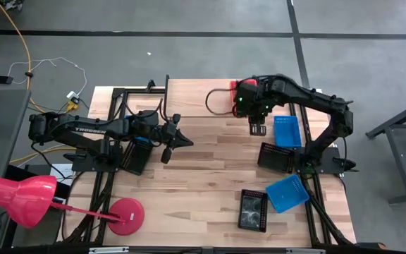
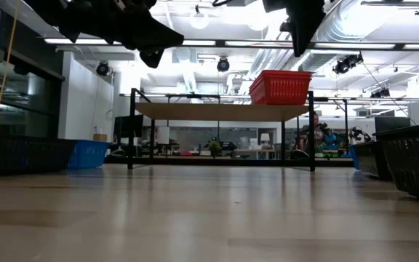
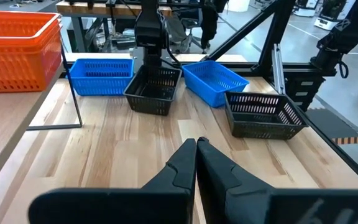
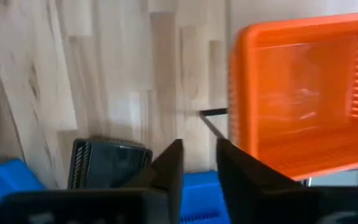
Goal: Stack baskets on shelf by color
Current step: Stack the orange basket on the other orange baskets on the shelf, then put the top right blue basket on the shelf
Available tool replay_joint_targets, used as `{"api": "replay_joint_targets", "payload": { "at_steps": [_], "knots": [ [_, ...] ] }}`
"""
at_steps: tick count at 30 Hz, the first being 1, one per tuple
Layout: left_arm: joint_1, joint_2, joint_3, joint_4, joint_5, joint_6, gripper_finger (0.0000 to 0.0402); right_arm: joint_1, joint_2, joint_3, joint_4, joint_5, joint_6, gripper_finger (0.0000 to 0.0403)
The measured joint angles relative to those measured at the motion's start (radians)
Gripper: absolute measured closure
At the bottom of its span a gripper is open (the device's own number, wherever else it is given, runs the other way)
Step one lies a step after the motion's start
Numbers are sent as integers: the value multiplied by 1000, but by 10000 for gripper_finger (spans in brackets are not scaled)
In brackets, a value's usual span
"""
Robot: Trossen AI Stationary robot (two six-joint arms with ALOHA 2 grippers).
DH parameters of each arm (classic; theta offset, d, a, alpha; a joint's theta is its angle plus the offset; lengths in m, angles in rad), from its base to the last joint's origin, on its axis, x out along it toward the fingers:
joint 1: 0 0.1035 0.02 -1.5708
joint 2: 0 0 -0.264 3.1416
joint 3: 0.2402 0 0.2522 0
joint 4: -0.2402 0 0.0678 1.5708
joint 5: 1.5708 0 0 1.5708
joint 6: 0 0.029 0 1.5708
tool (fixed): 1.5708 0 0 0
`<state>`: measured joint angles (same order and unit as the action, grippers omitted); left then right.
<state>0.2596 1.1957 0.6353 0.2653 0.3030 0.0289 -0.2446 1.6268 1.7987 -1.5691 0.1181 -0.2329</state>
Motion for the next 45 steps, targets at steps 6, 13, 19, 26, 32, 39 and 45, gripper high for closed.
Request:
{"api": "replay_joint_targets", "payload": {
  "at_steps": [6, 13, 19, 26, 32, 39, 45],
  "knots": [
    [0, 0, 0, 2, 0, 0, 401, 21, 1, -159, 88, -14, -32, 387],
    [0, 0, 0, 15, -2, 0, 401, 16, 2, -296, 284, 12, -130, 398],
    [0, 0, 0, 24, -4, 0, 401, 15, 2, -269, 349, 45, -151, 400],
    [0, 0, 0, 23, -4, 0, 401, 16, 1, -223, 371, 114, -161, 402],
    [0, 0, 0, 23, -4, 0, 401, 9, 1, -216, 423, 135, -169, 403],
    [0, 0, 0, 21, -40, 0, 401, 7, 1, -216, 481, 91, -214, 403],
    [0, 0, 0, -11, -53, 27, 401, 32, -44, -216, 404, -42, -195, 403]
  ]
}}
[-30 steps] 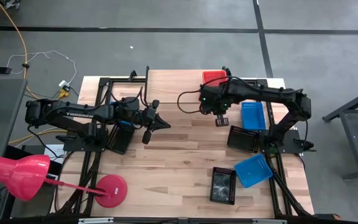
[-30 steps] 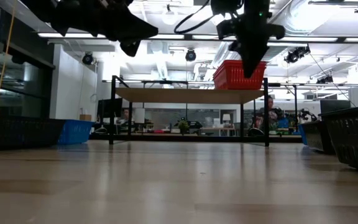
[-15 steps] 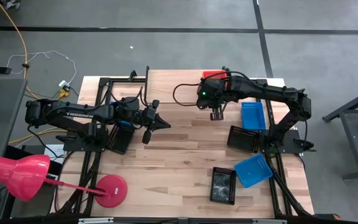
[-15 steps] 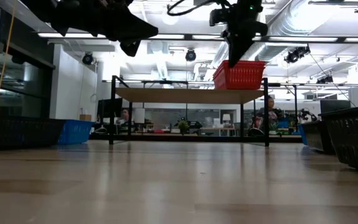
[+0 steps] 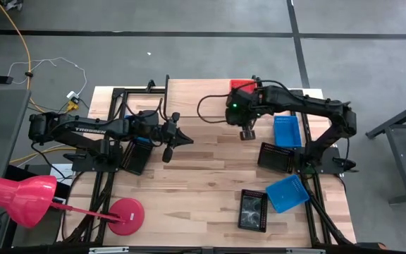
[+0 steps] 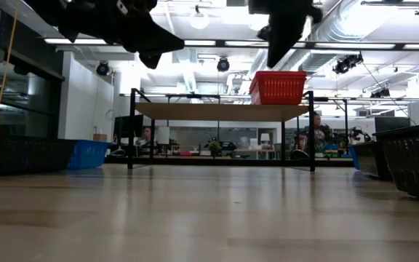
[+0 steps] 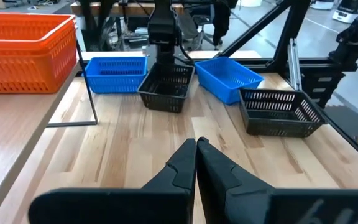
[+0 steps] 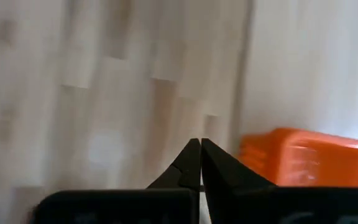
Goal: Stack baskets on shelf by color
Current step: Put the top right blue basket on the shelf
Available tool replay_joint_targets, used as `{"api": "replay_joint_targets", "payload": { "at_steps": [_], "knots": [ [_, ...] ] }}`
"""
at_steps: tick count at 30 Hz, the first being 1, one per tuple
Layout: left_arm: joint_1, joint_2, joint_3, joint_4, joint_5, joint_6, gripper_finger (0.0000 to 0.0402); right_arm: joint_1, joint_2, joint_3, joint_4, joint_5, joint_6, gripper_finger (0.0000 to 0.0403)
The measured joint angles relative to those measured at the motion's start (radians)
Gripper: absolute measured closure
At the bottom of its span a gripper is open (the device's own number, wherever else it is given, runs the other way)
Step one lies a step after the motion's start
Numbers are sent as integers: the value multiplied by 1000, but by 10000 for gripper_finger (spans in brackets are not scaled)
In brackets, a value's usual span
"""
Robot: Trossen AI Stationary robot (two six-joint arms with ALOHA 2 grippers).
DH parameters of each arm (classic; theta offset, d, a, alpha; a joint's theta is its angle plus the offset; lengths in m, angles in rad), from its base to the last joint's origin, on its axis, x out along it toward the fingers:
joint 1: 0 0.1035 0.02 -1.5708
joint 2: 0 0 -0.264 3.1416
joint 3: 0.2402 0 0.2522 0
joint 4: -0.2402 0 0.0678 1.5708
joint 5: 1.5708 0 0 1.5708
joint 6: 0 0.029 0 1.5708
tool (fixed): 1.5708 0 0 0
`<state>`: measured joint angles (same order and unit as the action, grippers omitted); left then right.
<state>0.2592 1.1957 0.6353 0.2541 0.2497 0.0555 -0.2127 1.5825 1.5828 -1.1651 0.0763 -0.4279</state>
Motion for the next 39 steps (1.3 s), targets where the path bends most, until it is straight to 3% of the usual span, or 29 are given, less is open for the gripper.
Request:
{"api": "replay_joint_targets", "payload": {
  "at_steps": [4, 10, 17, 24, 28, 31, 39],
  "knots": [
    [0, -1, 0, -8, 0, 0, 401, 32, -71, -57, 19, -95, 50, 403],
    [0, -71, -1, -100, 0, 1, 401, 90, -259, -325, 181, -113, 129, 403],
    [-8, -204, -53, -35, 5, 42, 401, 206, -492, -649, 604, -97, 138, 403],
    [20, -322, -201, 133, 4, -32, 401, 310, -584, -904, 1118, -71, 23, 403],
    [31, -357, -243, 161, 4, -51, 401, 343, -579, -987, 1305, -22, -12, 403],
    [31, -365, -245, 162, 5, -53, 401, 353, -574, -1011, 1349, 38, -14, 403],
    [28, -364, -245, 161, 5, -53, 401, 353, -575, -969, 1339, 48, 269, 403]
  ]
}}
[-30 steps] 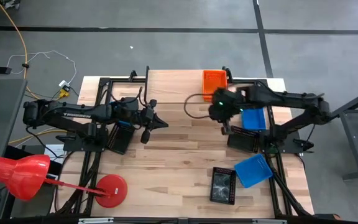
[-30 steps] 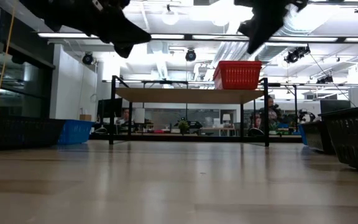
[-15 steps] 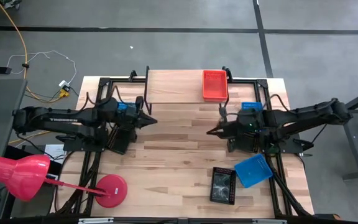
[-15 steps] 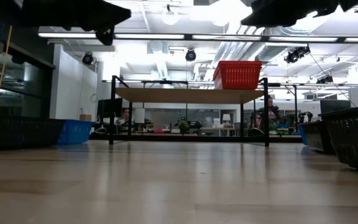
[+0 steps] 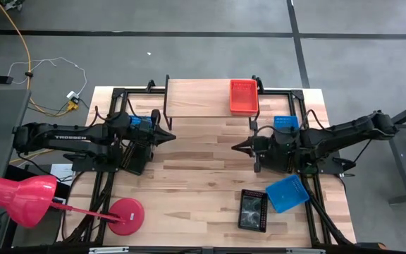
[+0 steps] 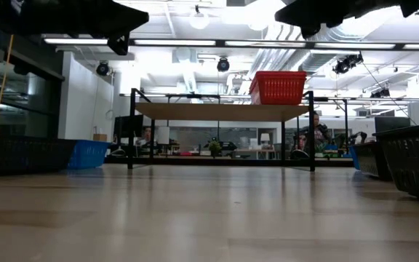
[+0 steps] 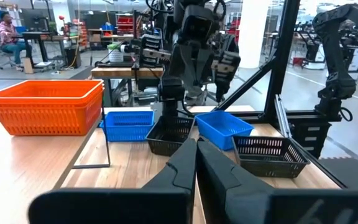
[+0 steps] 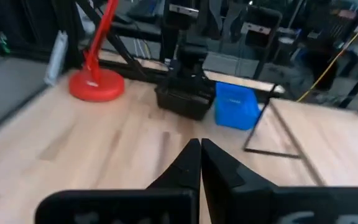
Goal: Stack baskets on shelf by color
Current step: Put the top right blue basket on the shelf
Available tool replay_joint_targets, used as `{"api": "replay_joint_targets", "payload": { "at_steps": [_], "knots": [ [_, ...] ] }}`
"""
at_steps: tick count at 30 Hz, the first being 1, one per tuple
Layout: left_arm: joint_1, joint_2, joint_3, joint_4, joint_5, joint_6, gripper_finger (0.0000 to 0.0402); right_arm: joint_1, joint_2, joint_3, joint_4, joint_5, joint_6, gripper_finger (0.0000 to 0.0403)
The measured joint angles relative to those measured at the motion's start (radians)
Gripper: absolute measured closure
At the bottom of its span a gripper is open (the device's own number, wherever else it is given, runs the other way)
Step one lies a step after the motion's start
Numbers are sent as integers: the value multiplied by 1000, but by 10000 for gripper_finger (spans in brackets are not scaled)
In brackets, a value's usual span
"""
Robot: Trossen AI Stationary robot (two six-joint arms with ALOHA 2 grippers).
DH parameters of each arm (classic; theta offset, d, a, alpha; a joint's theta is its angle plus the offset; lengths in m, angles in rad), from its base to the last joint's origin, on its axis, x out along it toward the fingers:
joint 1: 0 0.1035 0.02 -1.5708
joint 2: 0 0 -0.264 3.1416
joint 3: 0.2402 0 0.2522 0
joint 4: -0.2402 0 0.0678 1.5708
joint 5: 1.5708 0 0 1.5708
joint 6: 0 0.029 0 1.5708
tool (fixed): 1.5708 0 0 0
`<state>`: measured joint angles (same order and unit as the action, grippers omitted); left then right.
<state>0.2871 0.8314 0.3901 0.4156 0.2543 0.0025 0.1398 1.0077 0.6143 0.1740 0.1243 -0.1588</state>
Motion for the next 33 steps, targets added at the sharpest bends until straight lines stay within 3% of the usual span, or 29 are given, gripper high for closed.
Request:
{"api": "replay_joint_targets", "payload": {
  "at_steps": [4, 9, 16, 22, 27, 33],
  "knots": [
    [0, 0, 0, 0, 0, 0, 401, 0, 0, 60, -120, -7, 106, 400],
    [0, 0, 0, 0, 0, 0, 401, 3, 1, 149, -444, -3, 312, 361],
    [0, 0, 0, 0, 0, 0, 401, 7, 0, 229, -921, 19, 760, 276],
    [0, 0, 0, 0, 0, -1, 401, -3, 1, 221, -1231, 117, 1112, 250],
    [0, 0, 0, 1, 0, -25, 401, -26, 1, 221, -1368, 303, 1314, 249],
    [0, 0, 0, 1, 0, -44, 401, -71, 8, 221, -1373, 408, 1330, 249]
  ]
}}
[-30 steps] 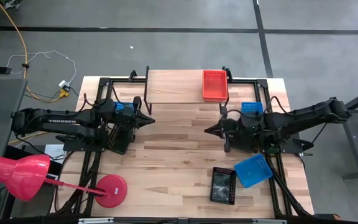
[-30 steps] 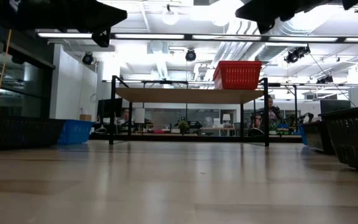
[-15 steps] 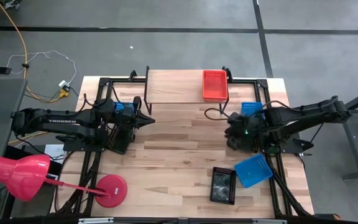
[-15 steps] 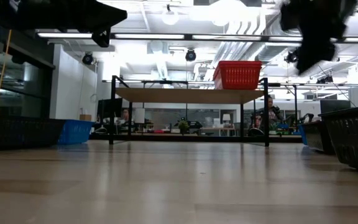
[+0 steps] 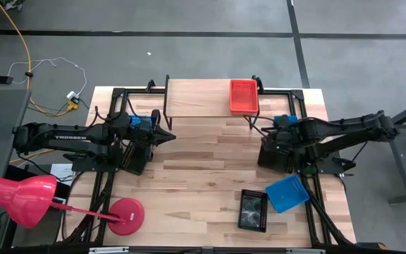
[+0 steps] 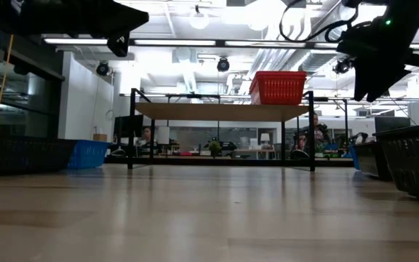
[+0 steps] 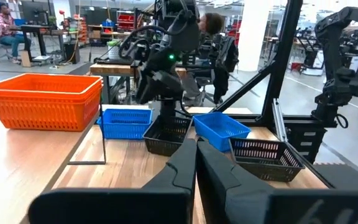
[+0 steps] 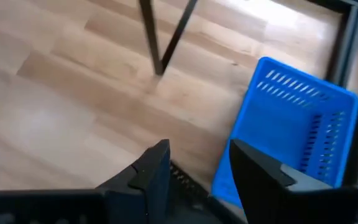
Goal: Stack baskets on shelf by color
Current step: Put the top right blue basket on the shelf
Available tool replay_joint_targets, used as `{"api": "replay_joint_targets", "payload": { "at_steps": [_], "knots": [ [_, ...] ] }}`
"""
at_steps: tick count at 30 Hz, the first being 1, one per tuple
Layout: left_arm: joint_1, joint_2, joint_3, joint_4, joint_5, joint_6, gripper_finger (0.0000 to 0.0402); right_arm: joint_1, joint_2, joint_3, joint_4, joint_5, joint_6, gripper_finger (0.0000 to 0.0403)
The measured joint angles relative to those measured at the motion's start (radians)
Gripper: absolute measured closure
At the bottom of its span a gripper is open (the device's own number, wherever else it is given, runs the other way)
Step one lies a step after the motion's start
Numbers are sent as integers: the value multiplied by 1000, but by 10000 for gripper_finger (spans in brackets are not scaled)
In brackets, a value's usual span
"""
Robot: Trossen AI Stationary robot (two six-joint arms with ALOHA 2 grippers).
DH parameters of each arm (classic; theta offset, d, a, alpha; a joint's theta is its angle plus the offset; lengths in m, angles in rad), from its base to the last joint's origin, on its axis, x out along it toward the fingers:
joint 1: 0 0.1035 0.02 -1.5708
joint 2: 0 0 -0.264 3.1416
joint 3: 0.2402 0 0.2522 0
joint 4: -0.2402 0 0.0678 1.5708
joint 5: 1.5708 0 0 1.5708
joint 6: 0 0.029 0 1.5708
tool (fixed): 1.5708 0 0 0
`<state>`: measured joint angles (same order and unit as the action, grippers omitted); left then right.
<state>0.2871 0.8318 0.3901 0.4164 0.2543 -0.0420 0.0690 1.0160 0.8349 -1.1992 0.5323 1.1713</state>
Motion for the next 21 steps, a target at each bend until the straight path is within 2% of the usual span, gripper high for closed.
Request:
{"api": "replay_joint_targets", "payload": {
  "at_steps": [4, 8, 11, 18, 21],
  "knots": [
    [0, 0, 0, 0, 0, -8, 401, -41, 39, -19, 8, -1, 0, 249],
    [0, 0, 0, -1, 0, -8, 401, -92, 93, -87, 12, -115, -31, 249],
    [0, 0, 0, -1, 0, 1, 401, -116, 113, -122, 7, -154, -57, 249],
    [0, 0, 0, 0, -1, 4, 401, -128, 114, -103, -76, -280, -125, 249],
    [0, 0, 0, 0, -2, 3, 401, -128, 114, -98, -96, -303, -139, 250]
  ]
}}
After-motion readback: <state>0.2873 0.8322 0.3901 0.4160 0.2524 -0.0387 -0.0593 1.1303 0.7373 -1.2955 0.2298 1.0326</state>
